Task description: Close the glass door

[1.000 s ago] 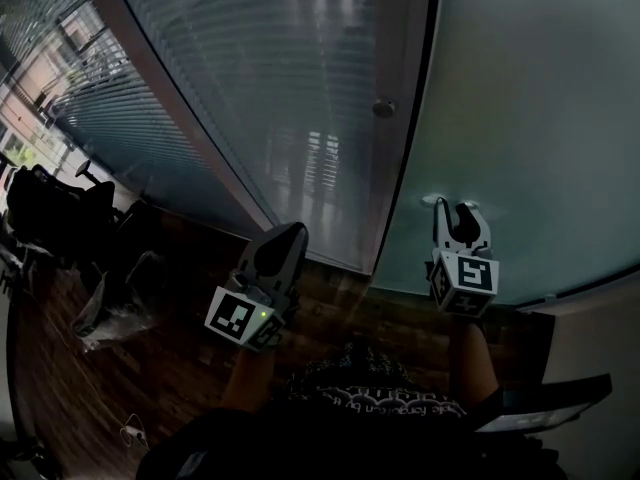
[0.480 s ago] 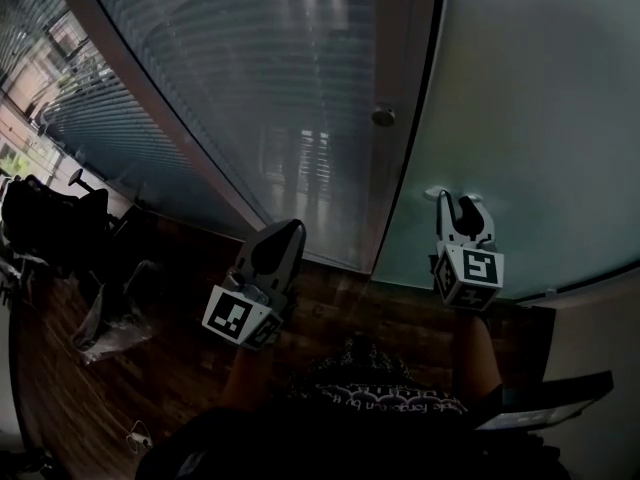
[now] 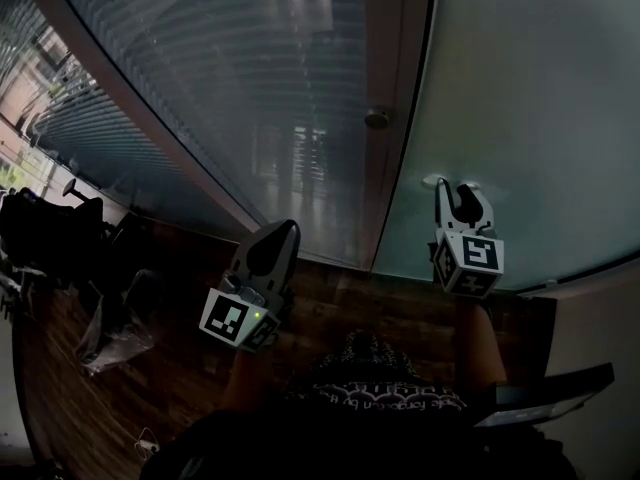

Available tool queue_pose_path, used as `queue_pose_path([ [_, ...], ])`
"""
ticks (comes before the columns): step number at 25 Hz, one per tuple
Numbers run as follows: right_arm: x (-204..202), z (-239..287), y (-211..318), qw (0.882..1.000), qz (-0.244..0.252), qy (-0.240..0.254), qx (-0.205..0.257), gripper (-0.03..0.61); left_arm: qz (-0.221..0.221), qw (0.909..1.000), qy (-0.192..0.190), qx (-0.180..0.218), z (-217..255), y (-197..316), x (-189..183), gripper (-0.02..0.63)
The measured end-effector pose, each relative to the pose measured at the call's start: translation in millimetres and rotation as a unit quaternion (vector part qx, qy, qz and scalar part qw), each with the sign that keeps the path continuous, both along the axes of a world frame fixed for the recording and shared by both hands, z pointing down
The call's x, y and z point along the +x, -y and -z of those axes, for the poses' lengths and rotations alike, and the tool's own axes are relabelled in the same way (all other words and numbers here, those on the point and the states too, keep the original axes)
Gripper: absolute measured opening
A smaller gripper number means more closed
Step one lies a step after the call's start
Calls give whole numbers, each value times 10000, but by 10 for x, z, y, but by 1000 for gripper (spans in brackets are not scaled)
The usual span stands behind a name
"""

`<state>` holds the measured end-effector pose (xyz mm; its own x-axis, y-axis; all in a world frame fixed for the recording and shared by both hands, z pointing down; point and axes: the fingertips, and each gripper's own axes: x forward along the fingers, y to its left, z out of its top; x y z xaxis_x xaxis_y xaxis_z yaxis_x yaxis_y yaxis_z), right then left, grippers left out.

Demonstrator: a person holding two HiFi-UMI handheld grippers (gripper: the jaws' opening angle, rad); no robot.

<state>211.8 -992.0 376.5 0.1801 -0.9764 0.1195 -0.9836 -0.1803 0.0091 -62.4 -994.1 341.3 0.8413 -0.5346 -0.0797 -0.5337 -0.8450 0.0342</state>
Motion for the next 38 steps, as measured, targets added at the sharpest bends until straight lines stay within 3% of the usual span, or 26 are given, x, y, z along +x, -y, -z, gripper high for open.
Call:
queue_pose_path([
  [38, 158, -25, 228, 9999, -125, -58, 18, 118, 50, 10000, 30, 42, 40, 44, 6, 2],
])
